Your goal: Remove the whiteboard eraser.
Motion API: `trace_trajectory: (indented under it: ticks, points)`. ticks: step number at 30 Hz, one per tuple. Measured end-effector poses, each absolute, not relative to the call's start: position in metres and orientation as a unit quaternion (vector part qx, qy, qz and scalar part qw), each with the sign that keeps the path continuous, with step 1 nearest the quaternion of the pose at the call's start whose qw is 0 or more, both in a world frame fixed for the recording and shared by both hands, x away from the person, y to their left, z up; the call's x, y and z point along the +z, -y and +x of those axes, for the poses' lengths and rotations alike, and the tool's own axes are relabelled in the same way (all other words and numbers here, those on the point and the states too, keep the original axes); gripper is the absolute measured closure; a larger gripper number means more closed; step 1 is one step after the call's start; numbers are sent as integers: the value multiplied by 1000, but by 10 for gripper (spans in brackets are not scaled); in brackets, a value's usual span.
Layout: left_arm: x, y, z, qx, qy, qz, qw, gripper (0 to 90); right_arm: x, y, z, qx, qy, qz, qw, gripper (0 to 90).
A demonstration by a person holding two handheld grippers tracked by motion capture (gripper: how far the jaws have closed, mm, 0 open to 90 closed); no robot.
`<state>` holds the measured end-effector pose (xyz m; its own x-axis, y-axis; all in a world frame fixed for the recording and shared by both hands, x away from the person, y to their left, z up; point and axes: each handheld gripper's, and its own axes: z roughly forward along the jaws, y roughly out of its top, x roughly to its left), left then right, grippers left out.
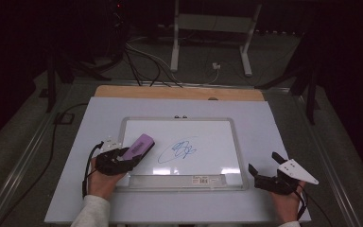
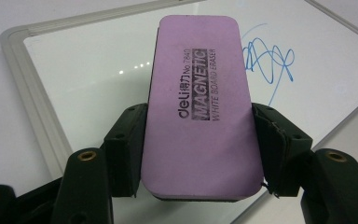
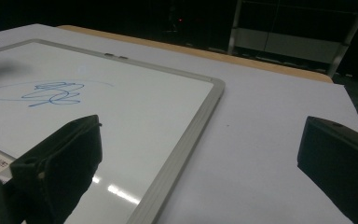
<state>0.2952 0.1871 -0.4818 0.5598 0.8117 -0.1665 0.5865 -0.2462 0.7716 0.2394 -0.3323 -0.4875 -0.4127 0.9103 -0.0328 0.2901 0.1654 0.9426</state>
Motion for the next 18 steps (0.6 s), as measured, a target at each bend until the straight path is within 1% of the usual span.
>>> trace_trajectory:
  ticks: [18]
  points:
    - [-485, -165, 307, 133, -430, 789, 418, 415, -488, 332, 240, 478, -691, 434, 325, 3]
